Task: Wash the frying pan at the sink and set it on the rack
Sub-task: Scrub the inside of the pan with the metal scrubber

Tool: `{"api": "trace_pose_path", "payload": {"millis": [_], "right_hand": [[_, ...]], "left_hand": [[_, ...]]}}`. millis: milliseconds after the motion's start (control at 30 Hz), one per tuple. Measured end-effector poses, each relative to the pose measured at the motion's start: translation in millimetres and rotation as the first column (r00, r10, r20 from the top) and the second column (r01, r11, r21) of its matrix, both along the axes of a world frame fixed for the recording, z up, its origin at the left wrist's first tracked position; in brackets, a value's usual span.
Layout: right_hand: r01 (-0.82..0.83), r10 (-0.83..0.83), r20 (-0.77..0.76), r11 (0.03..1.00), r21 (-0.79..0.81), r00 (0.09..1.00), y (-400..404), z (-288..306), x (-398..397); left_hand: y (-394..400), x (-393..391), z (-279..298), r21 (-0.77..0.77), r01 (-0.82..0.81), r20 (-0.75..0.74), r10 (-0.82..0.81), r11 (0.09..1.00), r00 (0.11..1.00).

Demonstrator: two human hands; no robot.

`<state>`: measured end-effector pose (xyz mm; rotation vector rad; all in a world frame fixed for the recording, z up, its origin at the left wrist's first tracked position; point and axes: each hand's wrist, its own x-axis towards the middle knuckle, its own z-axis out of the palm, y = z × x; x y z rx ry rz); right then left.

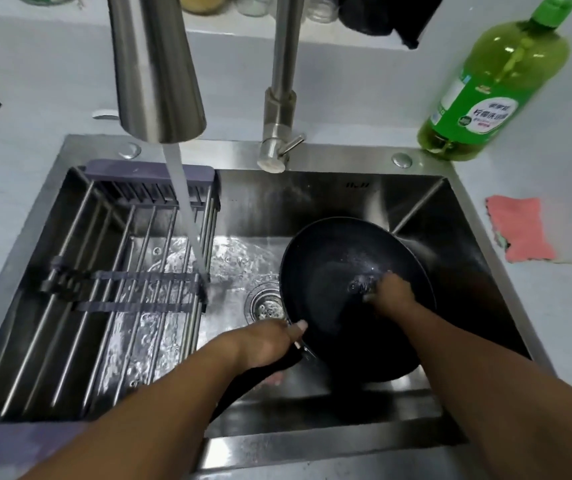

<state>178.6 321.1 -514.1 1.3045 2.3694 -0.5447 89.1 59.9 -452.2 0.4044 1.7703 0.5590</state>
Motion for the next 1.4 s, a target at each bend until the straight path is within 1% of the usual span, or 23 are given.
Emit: {"api": "trace_pose_path", "payload": {"millis": [67, 133, 267, 333, 367, 433, 500, 567, 667, 733, 800, 867, 967, 1033, 1100, 1133, 1167, 1200, 1233, 1267, 1300, 1333, 1400], "right_hand": [[-0.036, 0.033, -0.118, 0.999, -0.024, 0.992, -8, 2, -25], [-0.107, 0.088, -0.234, 0.992, -0.073, 0.968, -29, 5, -43], [-0.288, 0.205, -0.336, 0.932, -0.221, 0.919, -84, 4, -44], [-0.350, 0.288, -0.255, 0.904, -0.246, 0.923, -92, 8, -36], [-0.397, 0.373, -0.137, 0.881, -0.258, 0.918, -89, 11, -30], [-0.474, 0.516, 0.126, 0.842, -0.258, 0.847, -68, 10, -12], [-0.436, 0.492, 0.319, 0.869, -0.234, 0.810, -40, 1, 9], [-0.344, 0.379, 0.333, 0.925, -0.162, 0.864, -12, -9, 20], [-0.209, 0.212, 0.201, 0.977, -0.039, 0.956, 18, -19, 6], [-0.092, 0.095, -0.053, 0.994, 0.053, 0.994, 24, -22, -18], [0.017, -0.021, -0.245, 1.000, -0.017, 0.969, 14, -24, -46], [0.071, -0.132, -0.354, 0.981, -0.182, 0.926, -5, -29, -75], [0.053, -0.276, -0.408, 0.876, -0.479, 0.870, -45, -27, -97], [0.002, -0.400, -0.328, 0.636, -0.771, 0.856, -71, -16, -88], [-0.063, -0.271, -0.189, 0.415, -0.908, 0.944, -81, 5, -60], [-0.081, -0.108, -0.130, 0.376, -0.923, 0.986, -78, 14, -42], [-0.125, 0.123, -0.081, 0.402, -0.907, 0.989, -68, 19, -24], [-0.188, 0.357, -0.014, 0.458, -0.869, 0.934, -56, 25, -7], [-0.292, 0.538, 0.065, 0.551, -0.781, 0.840, -40, 26, 8], [-0.406, 0.638, 0.162, 0.644, -0.648, 0.753, -22, 27, 20], [-0.507, 0.654, 0.251, 0.729, -0.460, 0.713, -5, 27, 29], [-0.550, 0.599, 0.312, 0.800, -0.238, 0.737, 9, 28, 32], [-0.497, 0.449, 0.272, 0.857, 0.139, 0.851, 27, 23, 24]], "left_hand": [[9, 5, -2, 0.029, -0.041, -0.044, 0.042, 0.999, 0.998], [15, 11, -5, 0.030, -0.161, 0.010, 0.161, 0.986, 0.987], [20, 12, -10, 0.037, -0.351, -0.005, 0.351, 0.936, 0.936], [23, 12, -10, -0.002, -0.375, 0.037, 0.375, 0.927, 0.926], [25, 13, -8, -0.022, -0.357, 0.054, 0.358, 0.934, 0.932], [26, 11, -5, -0.051, -0.272, 0.066, 0.275, 0.961, 0.959], [25, 7, -4, -0.047, -0.219, 0.068, 0.222, 0.975, 0.973], [23, 5, -5, -0.006, -0.197, 0.068, 0.197, 0.980, 0.978], [21, 8, -9, 0.065, -0.217, 0.086, 0.211, 0.974, 0.974], [22, 10, -12, 0.059, -0.249, 0.138, 0.239, 0.967, 0.961], [25, 11, -13, 0.037, -0.287, 0.173, 0.277, 0.957, 0.945], [29, 11, -12, 0.017, -0.295, 0.174, 0.287, 0.955, 0.942], [35, 5, -6, -0.022, -0.299, 0.207, 0.297, 0.954, 0.932], [36, -1, 0, -0.078, -0.322, 0.259, 0.331, 0.943, 0.907], [36, -5, 7, -0.104, -0.354, 0.339, 0.368, 0.929, 0.866], [35, -5, 10, -0.098, -0.373, 0.358, 0.382, 0.923, 0.852], [34, -6, 12, -0.085, -0.384, 0.349, 0.388, 0.920, 0.853], [32, -6, 13, -0.072, -0.384, 0.322, 0.386, 0.921, 0.864], [30, -5, 13, -0.064, -0.373, 0.292, 0.375, 0.925, 0.880], [27, -3, 13, -0.064, -0.360, 0.270, 0.364, 0.931, 0.892], [25, -2, 12, -0.072, -0.351, 0.261, 0.357, 0.934, 0.897], [22, -1, 13, -0.080, -0.343, 0.262, 0.352, 0.936, 0.899], [22, 2, 13, -0.090, -0.336, 0.287, 0.348, 0.937, 0.893]]}}
